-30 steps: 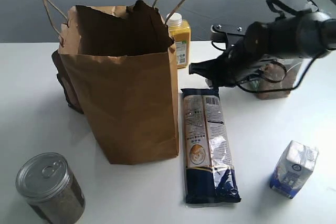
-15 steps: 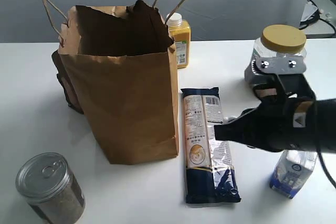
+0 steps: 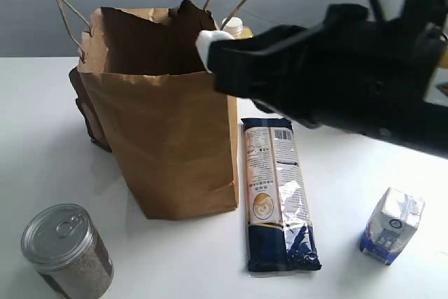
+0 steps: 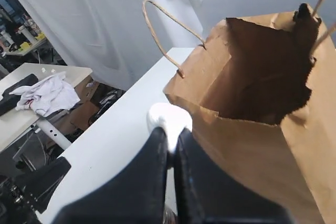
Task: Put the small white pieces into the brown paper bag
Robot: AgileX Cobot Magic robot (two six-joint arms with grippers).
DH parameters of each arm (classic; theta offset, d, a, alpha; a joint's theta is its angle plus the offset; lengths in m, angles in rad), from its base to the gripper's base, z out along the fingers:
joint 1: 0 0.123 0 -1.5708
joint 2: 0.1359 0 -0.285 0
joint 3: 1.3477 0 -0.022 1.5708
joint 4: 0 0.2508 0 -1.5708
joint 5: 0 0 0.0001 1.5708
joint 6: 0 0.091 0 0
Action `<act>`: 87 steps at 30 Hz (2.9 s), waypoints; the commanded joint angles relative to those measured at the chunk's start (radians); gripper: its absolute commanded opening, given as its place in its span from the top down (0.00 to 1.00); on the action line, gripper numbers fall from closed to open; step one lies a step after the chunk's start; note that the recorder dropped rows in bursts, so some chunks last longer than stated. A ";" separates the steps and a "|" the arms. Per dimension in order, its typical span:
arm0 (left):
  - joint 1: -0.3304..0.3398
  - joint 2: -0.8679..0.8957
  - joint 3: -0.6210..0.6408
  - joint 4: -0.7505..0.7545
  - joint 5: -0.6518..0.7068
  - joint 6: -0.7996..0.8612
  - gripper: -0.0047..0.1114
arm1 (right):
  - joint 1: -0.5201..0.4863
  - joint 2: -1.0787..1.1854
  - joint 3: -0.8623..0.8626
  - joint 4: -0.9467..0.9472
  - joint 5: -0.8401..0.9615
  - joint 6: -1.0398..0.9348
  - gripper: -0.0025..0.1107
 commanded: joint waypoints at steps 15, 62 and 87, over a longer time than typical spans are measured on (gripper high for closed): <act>-0.005 -0.003 0.004 -0.008 -0.002 -0.005 0.96 | -0.024 0.545 -0.491 -0.018 0.000 -0.067 0.98; -0.005 -0.003 0.004 -0.008 -0.002 -0.005 0.96 | -0.041 -0.006 0.066 -0.078 0.119 -0.109 0.98; -0.005 -0.003 0.004 -0.008 -0.002 -0.005 0.96 | -0.665 -0.840 0.762 -0.122 0.013 -0.253 0.98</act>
